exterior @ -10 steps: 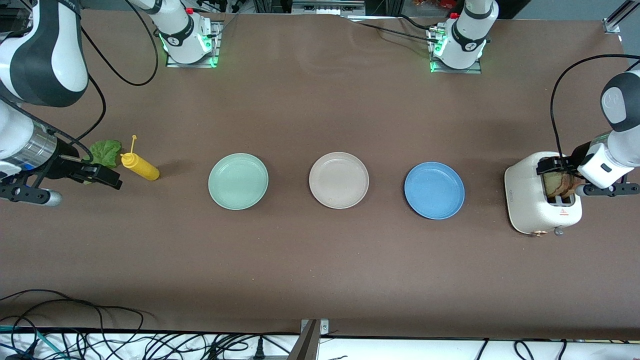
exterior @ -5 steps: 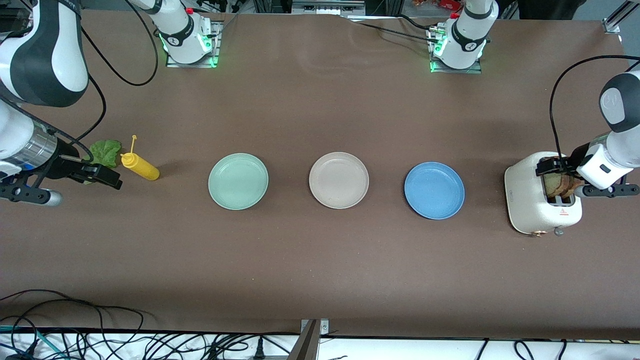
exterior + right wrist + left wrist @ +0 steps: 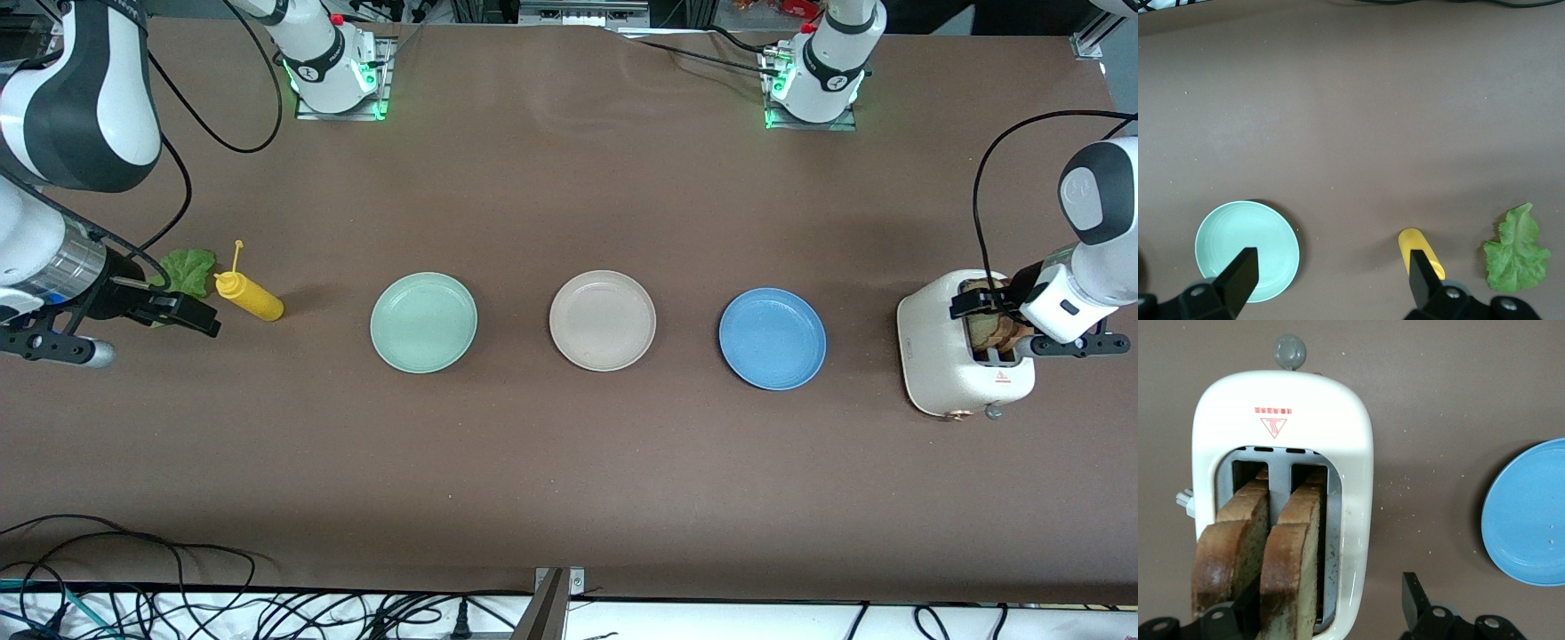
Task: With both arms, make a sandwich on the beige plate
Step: 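Close the left gripper on the outer bread slice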
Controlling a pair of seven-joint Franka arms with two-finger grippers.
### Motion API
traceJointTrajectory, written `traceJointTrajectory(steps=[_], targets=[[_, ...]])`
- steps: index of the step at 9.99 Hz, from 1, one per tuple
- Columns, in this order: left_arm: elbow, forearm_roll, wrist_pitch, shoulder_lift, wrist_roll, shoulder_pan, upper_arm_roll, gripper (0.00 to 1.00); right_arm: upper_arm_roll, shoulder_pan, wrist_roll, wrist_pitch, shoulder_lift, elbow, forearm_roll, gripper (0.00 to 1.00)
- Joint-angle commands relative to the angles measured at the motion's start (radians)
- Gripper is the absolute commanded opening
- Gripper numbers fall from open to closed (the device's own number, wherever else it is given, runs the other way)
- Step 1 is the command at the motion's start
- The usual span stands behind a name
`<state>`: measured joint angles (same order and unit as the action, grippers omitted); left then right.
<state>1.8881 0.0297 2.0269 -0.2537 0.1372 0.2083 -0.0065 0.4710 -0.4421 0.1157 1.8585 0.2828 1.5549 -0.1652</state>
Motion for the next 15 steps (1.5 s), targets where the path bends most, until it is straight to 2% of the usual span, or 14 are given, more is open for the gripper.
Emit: traceJointTrajectory(steps=[1,3,4,7,8,9,15], targets=[[-0.004,0.021,0.018,-0.009,-0.011,0.006,-0.004,0.77,-0.002,-0.004,0.002,-0.005,-0.004,0.001,0.015,1.00],[-0.001,0.024,0.024,-0.009,0.004,0.009,-0.004,0.70,-0.002,-0.004,0.004,-0.007,-0.002,0.002,0.015,1.00],[0.000,0.026,0.022,-0.010,0.024,0.009,-0.004,0.62,-0.002,-0.004,0.010,-0.005,-0.002,0.001,0.015,1.00],[0.000,0.087,0.019,-0.010,0.045,0.009,-0.004,0.18,-0.002,-0.006,0.015,-0.005,-0.002,0.001,0.013,1.00],[0.000,0.087,0.018,-0.010,0.047,0.009,-0.004,0.06,-0.002,-0.006,0.015,-0.002,-0.002,0.001,0.006,1.00],[0.000,0.088,0.018,-0.010,0.048,0.009,-0.004,0.00,-0.003,-0.006,0.018,-0.001,-0.002,0.001,-0.002,1.00],[-0.032,0.087,-0.010,-0.009,0.085,0.009,0.000,0.00,-0.005,-0.007,0.016,0.005,-0.002,-0.003,0.003,1.00]])
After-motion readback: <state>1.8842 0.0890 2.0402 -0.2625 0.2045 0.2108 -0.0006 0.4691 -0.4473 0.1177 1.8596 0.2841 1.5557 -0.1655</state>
